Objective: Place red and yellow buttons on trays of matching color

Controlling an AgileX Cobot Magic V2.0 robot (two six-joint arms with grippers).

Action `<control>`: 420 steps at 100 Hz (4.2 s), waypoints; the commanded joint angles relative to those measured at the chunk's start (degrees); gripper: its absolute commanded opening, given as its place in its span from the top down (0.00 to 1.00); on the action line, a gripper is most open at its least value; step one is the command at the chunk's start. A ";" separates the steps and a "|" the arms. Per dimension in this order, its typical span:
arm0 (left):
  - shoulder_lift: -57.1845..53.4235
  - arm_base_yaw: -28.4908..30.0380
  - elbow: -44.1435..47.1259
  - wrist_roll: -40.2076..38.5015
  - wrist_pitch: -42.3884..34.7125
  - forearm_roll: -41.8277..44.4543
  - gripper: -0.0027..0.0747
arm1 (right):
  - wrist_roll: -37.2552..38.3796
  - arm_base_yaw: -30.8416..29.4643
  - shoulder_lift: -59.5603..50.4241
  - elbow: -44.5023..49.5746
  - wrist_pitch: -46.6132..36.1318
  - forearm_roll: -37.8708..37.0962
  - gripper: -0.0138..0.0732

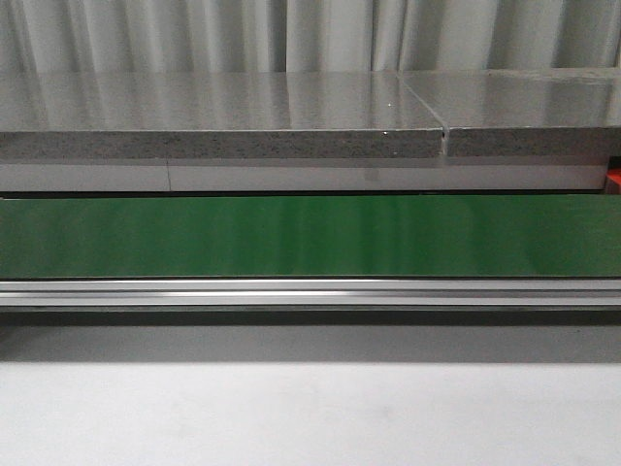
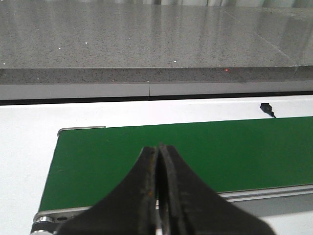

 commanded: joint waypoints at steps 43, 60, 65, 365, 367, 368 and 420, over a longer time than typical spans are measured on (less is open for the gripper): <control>0.45 -0.46 -1.63 -0.16 -4.30 -0.92 0.99 | 3.25 4.81 -2.73 2.12 -7.30 -4.09 0.92; 0.45 -0.46 -1.63 -0.16 -4.30 -0.92 0.99 | 17.31 8.57 -7.05 7.06 -14.32 -17.30 0.92; 0.45 -0.46 -1.63 -0.16 -4.30 -0.92 0.99 | 20.45 8.75 -8.16 8.82 -15.99 -19.15 0.92; -19.95 -0.34 25.86 -10.79 -30.68 13.17 0.99 | 22.92 8.70 -18.47 29.90 -28.54 -18.78 0.92; -19.89 -0.34 26.29 -10.79 -31.20 13.17 0.99 | 22.92 8.70 -18.47 29.90 -28.54 -18.78 0.92; -19.89 -0.34 26.44 -10.79 -31.61 13.17 0.99 | 22.92 8.70 -18.47 29.90 -28.54 -18.78 0.92; -19.89 -0.34 27.00 -10.79 -31.21 13.17 0.99 | 22.92 8.70 -18.47 29.90 -28.54 -18.78 0.92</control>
